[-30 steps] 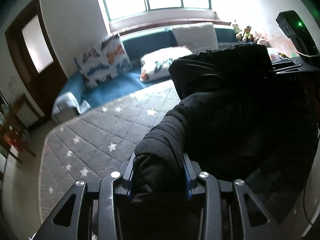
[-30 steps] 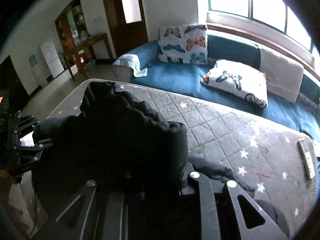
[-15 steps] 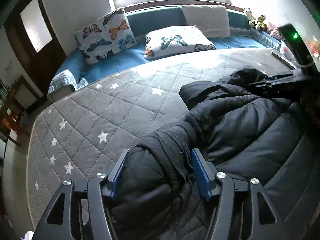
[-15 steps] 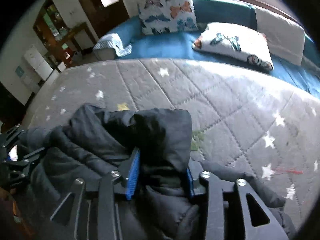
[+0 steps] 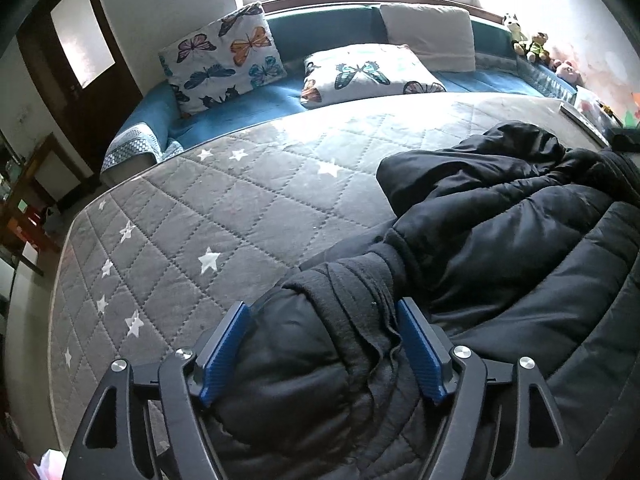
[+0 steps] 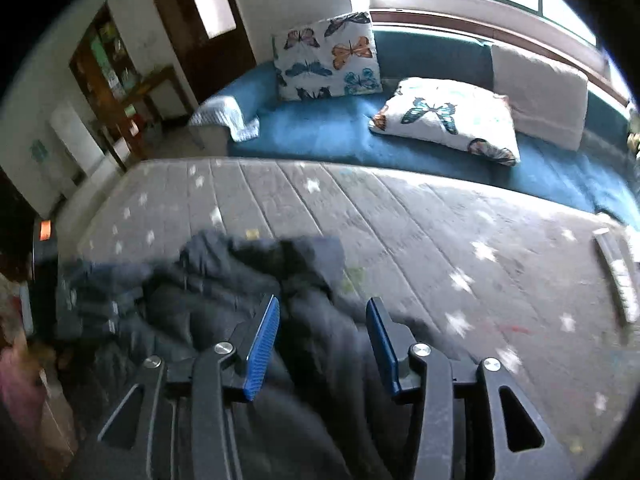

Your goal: Fold large clothes

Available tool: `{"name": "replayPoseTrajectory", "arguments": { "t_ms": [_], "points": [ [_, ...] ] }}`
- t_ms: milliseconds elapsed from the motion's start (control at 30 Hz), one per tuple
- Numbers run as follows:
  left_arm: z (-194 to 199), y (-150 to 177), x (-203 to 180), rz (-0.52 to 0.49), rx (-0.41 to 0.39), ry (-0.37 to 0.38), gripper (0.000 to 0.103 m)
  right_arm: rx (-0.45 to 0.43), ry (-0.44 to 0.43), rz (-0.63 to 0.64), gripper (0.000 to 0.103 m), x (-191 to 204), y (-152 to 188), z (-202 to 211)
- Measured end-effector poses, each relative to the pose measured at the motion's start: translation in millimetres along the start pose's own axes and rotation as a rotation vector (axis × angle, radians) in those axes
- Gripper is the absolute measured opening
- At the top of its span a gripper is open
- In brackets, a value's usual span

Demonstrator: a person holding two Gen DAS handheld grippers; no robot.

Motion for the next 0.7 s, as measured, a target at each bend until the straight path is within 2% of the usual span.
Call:
{"name": "replayPoseTrajectory", "arguments": {
  "t_ms": [167,367,600,700],
  "points": [
    [0,1,2,0.009,0.002,0.000,0.084,0.053,0.058,-0.015,0.050,-19,27,-3],
    [-3,1,3,0.023,0.010,0.001,0.086,0.054,0.029,-0.088,0.048,-52,42,-42],
    [-7,2,7,0.045,0.024,-0.001,0.092,0.063,0.071,-0.041,0.048,-45,36,-40],
    [-6,2,5,0.032,0.016,-0.024,0.093,0.012,0.045,-0.049,0.048,-28,19,-21]
  ]
}}
Point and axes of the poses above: each gripper's, at about its wrist camera, not at the fingertips, and z roughly against the way its jaws point, x to its left, y to its underside, the point moved 8 cm from there along -z, roughly the way its jaws point, and after that the axes turned 11 degrees about -y, right-handed, at the moved point
